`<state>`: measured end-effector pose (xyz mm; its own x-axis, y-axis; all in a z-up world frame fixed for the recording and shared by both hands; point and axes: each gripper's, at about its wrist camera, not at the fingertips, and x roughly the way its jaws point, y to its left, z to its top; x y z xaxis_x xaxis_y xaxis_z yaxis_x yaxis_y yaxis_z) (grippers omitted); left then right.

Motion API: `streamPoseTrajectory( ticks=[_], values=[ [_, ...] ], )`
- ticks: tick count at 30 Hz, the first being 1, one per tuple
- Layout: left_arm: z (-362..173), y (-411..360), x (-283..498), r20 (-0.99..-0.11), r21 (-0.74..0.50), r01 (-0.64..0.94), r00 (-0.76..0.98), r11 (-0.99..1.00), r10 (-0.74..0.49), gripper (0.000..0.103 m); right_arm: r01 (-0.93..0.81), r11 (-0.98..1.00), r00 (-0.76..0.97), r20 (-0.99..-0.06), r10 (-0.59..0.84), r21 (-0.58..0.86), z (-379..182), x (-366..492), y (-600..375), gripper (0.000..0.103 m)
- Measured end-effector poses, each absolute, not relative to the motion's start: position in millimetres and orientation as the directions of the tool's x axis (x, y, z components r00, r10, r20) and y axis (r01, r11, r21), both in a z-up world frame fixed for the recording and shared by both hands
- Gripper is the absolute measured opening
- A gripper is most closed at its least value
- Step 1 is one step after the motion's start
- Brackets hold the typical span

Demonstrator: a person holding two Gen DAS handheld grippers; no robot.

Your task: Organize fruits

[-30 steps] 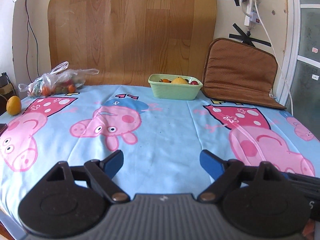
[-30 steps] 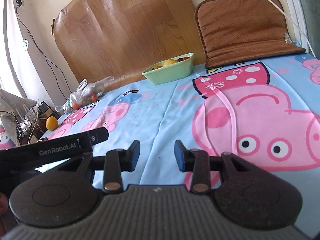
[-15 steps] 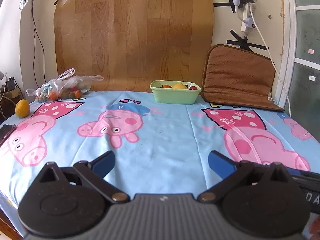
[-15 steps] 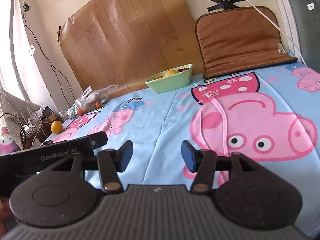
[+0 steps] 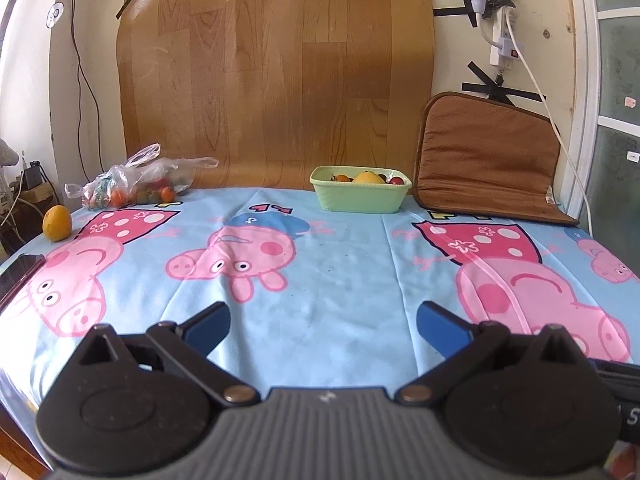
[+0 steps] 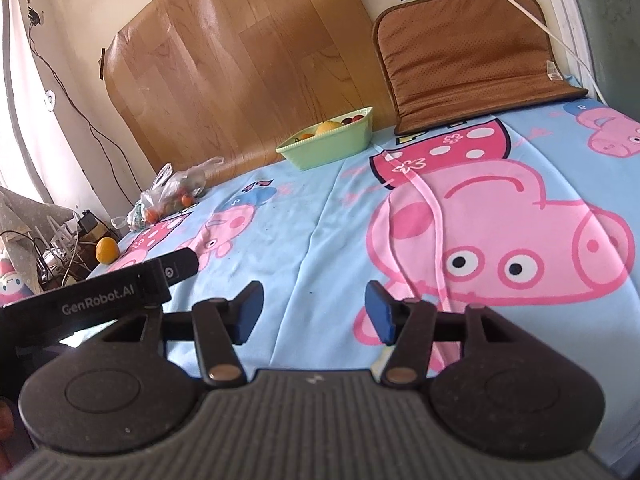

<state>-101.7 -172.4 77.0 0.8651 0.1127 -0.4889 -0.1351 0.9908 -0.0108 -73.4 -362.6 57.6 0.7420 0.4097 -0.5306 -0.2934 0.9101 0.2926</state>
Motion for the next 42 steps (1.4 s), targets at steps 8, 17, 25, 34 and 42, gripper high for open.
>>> streamPoseTrajectory(
  ticks=[8,17,25,34,42],
  values=[
    [75.7,-174.7,-104.7,-0.474,0.007,-0.134,0.872,0.991,0.122,0.103,-0.288,0.911,0.725,-0.554,0.409,0.295,54.3,-71.8,-362.5,0.061],
    [76.1,-177.5,-110.2,-0.438,0.03,-0.141,0.888,0.99,0.14,0.103,-0.268,0.915,0.73,-0.556,0.397,0.301,53.7,-73.9,-363.7,0.063],
    [73.7,-176.2,-109.5,-0.442,0.031,-0.163,0.883,0.986,0.16,0.103,-0.242,0.925,0.745,-0.554,0.37,0.293,53.6,-74.4,-367.0,0.064],
    [72.3,-172.0,-107.2,-0.448,0.033,-0.192,0.874,0.981,0.187,0.103,-0.227,0.944,0.813,-0.487,0.32,0.24,62.4,-82.7,-367.3,0.066],
    [70.3,-171.3,-105.8,-0.464,0.032,-0.195,0.866,0.98,0.187,0.103,-0.233,0.941,0.797,-0.507,0.329,0.246,61.5,-80.9,-366.2,0.067]
  ],
)
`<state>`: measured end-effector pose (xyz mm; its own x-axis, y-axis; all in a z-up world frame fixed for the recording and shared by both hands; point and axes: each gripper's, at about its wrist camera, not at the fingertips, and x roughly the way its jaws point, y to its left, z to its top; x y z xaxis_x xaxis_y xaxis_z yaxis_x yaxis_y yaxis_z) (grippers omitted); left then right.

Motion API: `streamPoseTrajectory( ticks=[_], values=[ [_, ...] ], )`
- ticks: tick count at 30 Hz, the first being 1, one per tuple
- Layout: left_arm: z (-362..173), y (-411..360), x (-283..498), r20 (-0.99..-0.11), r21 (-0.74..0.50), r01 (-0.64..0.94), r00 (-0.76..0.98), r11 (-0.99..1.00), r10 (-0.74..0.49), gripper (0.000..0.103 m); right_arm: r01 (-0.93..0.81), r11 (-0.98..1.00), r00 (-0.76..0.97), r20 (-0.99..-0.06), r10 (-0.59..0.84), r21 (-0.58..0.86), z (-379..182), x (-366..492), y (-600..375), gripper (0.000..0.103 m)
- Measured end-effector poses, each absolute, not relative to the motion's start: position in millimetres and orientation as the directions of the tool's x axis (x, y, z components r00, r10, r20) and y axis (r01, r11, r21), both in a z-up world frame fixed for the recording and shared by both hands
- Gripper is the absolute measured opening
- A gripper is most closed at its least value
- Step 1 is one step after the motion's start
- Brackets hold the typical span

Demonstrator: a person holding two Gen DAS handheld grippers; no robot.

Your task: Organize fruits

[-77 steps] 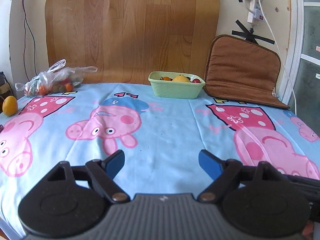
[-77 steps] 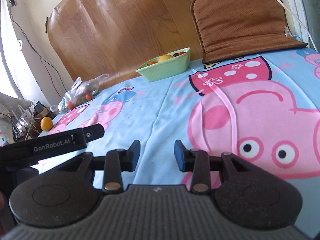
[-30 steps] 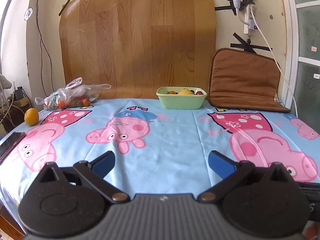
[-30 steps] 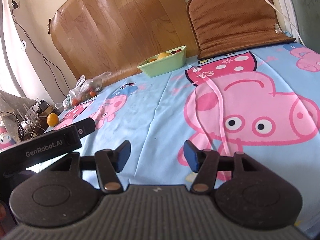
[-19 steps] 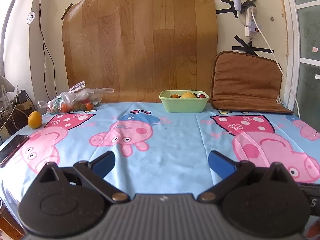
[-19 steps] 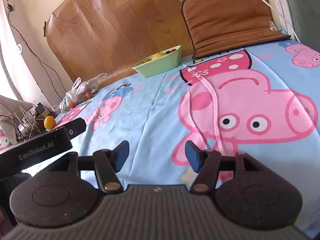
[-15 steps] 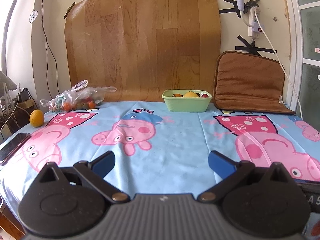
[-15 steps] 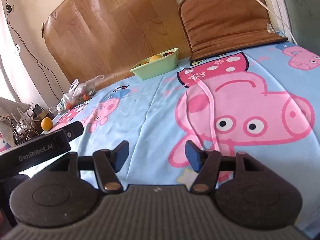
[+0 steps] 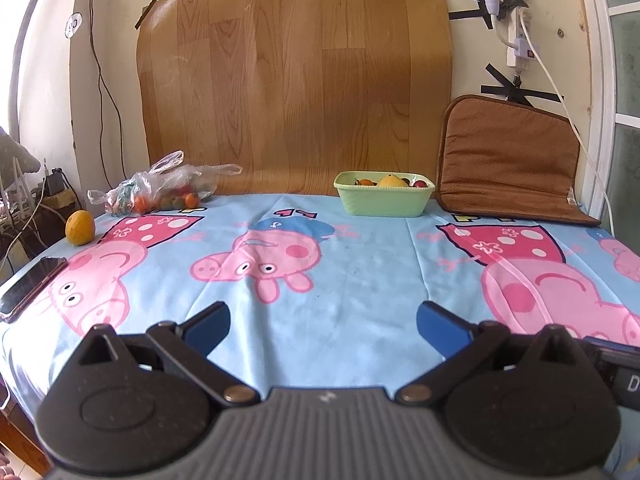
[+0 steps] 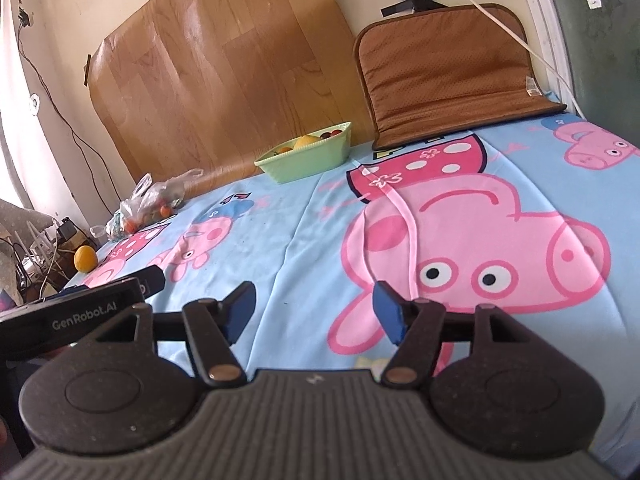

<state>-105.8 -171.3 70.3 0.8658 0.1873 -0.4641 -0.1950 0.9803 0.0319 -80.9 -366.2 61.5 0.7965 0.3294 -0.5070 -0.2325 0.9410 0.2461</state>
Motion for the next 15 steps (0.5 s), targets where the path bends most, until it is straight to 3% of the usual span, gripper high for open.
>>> streamPoseTrajectory(
  ticks=[15],
  values=[
    [59.6,-171.5,-103.6,-0.527,-0.002,-0.168,0.838,0.986,0.141,0.103,-0.233,0.939,0.78,-0.528,0.337,0.255,59.1,-78.1,-365.2,0.072]
  ],
)
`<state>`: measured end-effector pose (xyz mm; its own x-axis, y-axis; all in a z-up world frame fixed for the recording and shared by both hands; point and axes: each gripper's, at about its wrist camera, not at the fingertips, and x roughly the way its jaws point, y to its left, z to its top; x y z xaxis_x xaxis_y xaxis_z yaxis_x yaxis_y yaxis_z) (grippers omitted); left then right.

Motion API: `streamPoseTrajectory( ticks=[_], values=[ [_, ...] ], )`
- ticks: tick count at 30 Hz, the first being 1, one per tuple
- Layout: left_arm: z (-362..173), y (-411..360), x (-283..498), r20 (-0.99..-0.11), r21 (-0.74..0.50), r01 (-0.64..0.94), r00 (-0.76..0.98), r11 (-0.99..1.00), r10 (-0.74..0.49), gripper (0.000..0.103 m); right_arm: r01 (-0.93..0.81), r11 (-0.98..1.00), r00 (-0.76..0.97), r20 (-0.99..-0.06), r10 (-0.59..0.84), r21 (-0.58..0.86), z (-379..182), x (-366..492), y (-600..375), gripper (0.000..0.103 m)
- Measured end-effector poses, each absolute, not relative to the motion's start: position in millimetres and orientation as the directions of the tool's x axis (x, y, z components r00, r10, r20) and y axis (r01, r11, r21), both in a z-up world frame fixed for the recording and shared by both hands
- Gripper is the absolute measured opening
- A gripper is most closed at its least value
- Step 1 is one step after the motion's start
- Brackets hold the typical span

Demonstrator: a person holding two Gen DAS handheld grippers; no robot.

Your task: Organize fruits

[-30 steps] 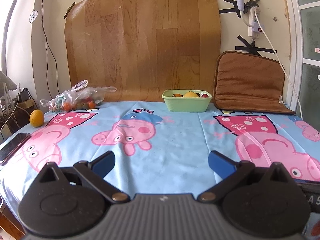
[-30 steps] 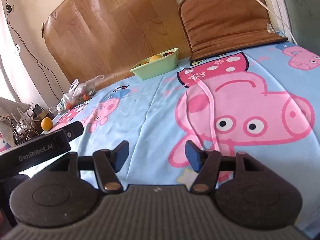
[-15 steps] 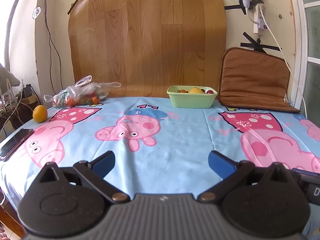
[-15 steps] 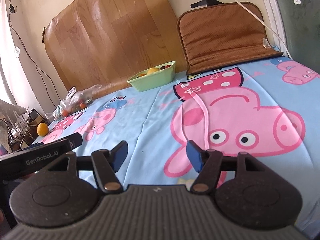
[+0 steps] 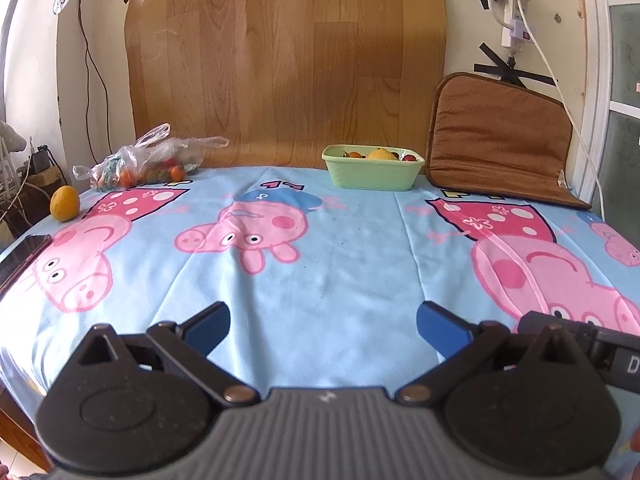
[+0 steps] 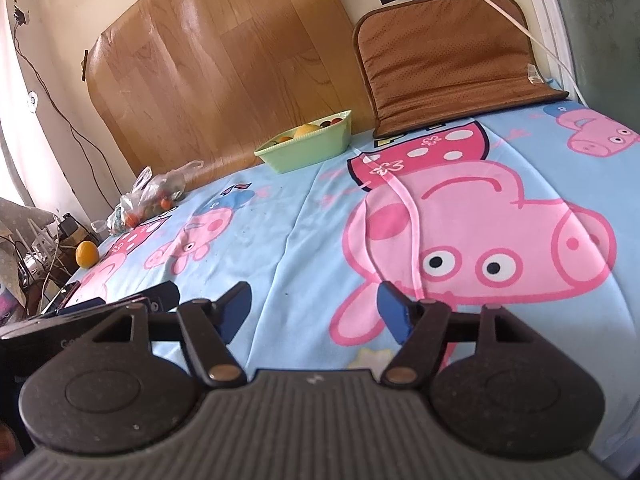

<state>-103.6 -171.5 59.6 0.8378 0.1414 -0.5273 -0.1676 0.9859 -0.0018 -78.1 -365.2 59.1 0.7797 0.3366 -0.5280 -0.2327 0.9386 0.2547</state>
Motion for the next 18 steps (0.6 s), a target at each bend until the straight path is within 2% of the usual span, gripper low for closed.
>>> streamPoseTrajectory(
  ticks=[18],
  values=[
    [54.6,-166.7,-100.8,-0.549,-0.012,-0.191,0.821,0.981,0.153,0.103,-0.248,0.934,0.762,-0.543,0.352,0.258,56.3,-75.0,-364.1,0.074]
  ],
)
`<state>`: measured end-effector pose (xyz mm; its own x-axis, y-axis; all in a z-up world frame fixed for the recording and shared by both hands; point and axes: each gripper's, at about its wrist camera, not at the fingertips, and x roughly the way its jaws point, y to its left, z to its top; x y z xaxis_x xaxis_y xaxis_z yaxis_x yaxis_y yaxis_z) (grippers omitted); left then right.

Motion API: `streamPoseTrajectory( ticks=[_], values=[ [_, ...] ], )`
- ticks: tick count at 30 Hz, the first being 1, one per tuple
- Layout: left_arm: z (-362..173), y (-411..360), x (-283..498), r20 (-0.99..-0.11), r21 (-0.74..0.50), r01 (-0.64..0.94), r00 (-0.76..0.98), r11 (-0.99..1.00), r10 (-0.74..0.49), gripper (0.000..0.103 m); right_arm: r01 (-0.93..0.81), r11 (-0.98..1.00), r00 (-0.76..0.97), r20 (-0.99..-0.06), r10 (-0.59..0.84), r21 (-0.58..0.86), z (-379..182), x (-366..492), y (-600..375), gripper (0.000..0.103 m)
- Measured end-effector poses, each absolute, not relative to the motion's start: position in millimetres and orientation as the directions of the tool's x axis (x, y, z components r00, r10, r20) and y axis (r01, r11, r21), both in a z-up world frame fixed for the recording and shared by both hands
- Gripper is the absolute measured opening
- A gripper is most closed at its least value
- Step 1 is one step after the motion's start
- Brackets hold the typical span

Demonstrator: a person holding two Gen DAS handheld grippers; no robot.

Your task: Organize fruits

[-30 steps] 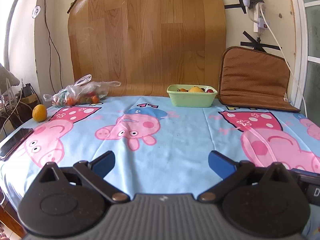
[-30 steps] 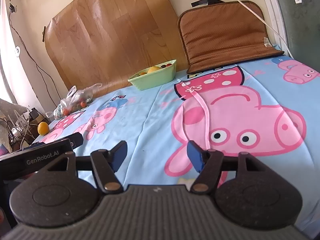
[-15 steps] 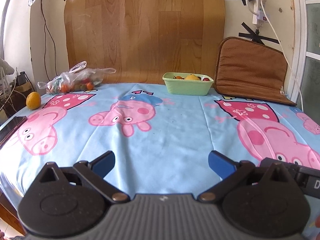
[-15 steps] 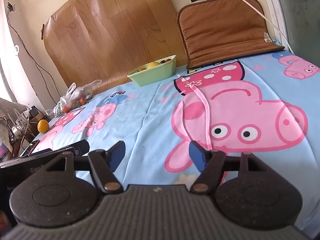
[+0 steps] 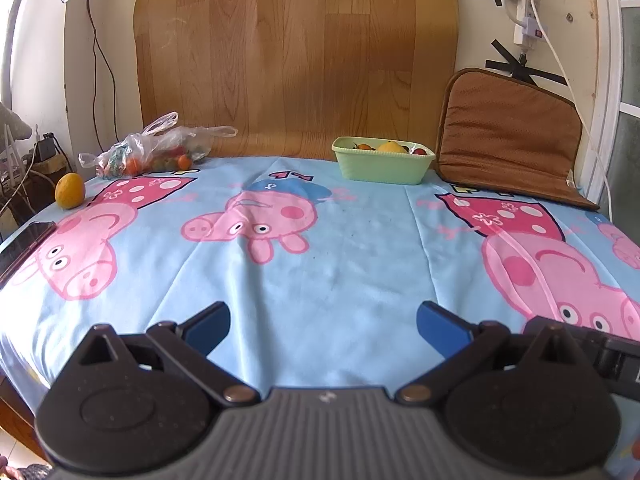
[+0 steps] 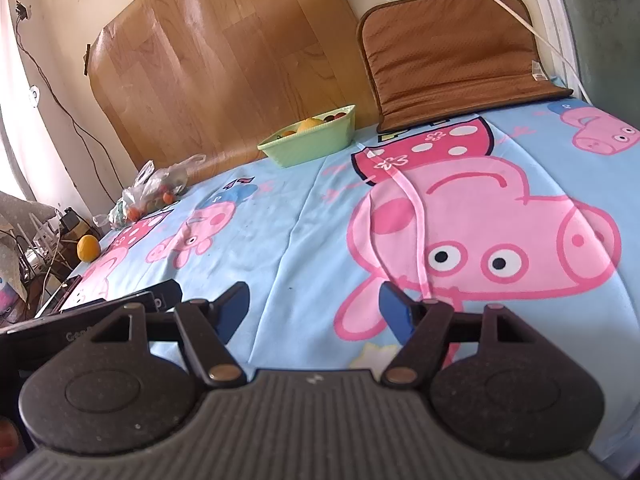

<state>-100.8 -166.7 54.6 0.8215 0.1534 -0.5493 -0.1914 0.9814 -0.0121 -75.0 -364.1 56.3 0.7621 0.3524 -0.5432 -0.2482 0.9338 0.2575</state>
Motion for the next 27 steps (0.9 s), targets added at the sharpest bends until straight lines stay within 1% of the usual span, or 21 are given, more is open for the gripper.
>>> streamPoseTrajectory(
  ticks=[10,18,27],
  values=[
    [55.8,-168.4,-104.1,-0.539,-0.023,-0.178,0.831,0.984,0.138,0.103,-0.25,0.933,0.758,-0.547,0.355,0.259,55.6,-74.2,-365.0,0.074],
    [54.2,-167.2,-102.1,-0.556,-0.042,-0.171,0.823,0.984,0.12,0.103,-0.251,0.932,0.755,-0.549,0.358,0.263,55.1,-73.7,-364.9,0.075],
    [55.2,-170.1,-105.0,-0.536,-0.013,-0.185,0.831,0.983,0.149,0.103,-0.258,0.93,0.754,-0.547,0.362,0.26,55.8,-74.5,-364.8,0.075]
  ],
)
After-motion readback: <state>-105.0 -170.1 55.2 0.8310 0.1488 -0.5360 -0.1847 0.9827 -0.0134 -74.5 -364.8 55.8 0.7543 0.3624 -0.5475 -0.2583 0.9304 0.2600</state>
